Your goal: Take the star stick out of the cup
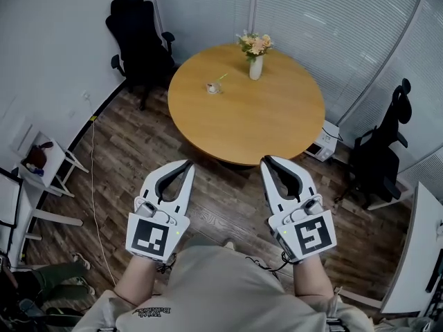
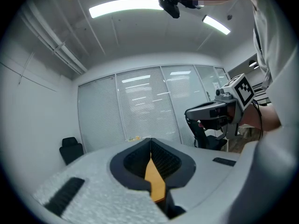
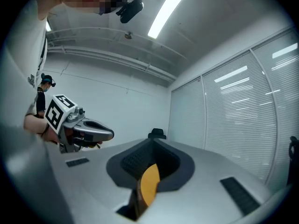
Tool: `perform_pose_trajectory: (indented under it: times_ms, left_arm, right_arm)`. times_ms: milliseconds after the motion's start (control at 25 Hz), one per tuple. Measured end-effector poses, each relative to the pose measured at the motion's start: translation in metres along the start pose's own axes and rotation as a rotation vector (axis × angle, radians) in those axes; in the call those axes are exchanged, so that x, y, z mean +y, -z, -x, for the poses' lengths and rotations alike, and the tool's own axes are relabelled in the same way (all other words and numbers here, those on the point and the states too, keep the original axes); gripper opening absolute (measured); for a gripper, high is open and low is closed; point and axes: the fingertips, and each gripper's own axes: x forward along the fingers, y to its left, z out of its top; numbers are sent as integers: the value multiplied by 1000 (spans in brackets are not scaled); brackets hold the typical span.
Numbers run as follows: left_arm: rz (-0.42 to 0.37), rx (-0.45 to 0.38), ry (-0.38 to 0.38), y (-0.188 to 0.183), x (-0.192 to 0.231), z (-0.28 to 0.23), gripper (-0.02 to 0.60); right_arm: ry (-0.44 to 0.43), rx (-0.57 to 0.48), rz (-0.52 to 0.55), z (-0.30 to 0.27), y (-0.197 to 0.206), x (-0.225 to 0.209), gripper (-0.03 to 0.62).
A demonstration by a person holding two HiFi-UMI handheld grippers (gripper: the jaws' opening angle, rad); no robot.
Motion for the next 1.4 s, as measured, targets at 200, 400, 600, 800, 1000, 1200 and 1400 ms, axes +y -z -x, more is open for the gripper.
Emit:
perform_pose_trajectory:
  times_ms: [200, 400, 600, 800, 1000, 1200, 1400]
  left_arm:
    - [-12, -16, -22, -1, -6, -6, 23]
    - [0, -16, -18, 5, -4, -17, 23]
    - [6, -21, -9, 13, 12, -33, 23]
    - [-2, -26, 15, 28, 41, -58, 23]
    - [-3, -12, 39, 40, 75, -96, 23]
    - [4, 7, 57, 52, 113, -132, 23]
    - [5, 32, 85, 63, 144, -168, 23]
  right_arm:
    - [-1, -9, -16, -6, 5, -8, 37]
    - [-31, -16, -16, -22, 5, -4, 37]
    - [-27, -4, -17, -42, 20, -8, 37]
    - [-9, 10, -20, -77, 36, -14, 37]
    - [25, 37, -25, -122, 53, -37, 38]
    - [30, 75, -43, -174, 65, -53, 37]
    - [34, 92, -46, -219, 74, -70, 38]
